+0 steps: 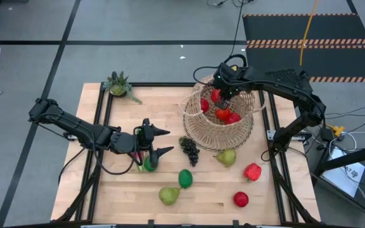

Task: Build produce basket
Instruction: Put the red apple into the brown basket, then put the pink dragon fruit into the brown basket

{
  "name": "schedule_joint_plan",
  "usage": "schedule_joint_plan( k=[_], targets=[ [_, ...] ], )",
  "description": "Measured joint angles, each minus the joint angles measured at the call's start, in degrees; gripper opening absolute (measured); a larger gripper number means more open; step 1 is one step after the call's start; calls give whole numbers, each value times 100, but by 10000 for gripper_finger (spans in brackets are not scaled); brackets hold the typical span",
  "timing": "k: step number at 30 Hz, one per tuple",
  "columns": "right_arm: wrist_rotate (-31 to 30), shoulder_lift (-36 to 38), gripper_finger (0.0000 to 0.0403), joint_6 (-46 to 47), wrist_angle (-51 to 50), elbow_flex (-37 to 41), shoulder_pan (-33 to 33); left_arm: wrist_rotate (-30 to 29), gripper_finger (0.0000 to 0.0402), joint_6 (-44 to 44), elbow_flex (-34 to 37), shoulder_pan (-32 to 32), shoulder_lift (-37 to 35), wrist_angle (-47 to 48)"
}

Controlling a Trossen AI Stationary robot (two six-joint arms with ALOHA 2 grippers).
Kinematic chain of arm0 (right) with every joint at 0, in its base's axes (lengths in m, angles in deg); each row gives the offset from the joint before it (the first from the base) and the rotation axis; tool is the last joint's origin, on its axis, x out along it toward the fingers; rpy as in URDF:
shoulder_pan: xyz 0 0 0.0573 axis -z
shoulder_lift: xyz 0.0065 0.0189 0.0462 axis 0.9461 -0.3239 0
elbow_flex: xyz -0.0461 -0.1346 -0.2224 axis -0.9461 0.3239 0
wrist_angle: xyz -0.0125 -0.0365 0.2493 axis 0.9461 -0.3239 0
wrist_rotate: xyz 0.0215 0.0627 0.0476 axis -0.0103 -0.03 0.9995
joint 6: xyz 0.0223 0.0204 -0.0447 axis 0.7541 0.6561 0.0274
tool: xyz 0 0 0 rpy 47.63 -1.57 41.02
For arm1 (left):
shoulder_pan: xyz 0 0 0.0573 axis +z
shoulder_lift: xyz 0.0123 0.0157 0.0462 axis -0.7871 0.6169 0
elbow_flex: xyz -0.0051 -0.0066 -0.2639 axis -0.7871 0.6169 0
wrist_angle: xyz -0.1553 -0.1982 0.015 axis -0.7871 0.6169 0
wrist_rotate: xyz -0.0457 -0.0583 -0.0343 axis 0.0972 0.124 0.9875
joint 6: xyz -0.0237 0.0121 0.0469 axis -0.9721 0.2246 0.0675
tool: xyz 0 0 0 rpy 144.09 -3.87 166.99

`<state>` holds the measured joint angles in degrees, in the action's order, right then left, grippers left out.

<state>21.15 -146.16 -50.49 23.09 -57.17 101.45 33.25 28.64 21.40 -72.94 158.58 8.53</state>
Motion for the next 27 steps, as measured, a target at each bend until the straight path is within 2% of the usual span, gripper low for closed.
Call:
schedule_joint_plan(
  k=[3,10,15,21,27],
  targets=[
    [-48,-1,31,4,44,63,0,0,305,1,1,1,0,0],
    [-455,32,122,7,73,87,-12,-2,305,10,-1,1,0,3],
    [-432,214,167,164,66,87,-198,-2,305,29,-1,1,0,0],
    [-285,857,182,583,26,87,-748,-2,305,36,-1,-1,2,3],
    [-295,1785,179,1285,-2,87,-1893,-2,305,135,-1,-1,2,24]
  ],
)
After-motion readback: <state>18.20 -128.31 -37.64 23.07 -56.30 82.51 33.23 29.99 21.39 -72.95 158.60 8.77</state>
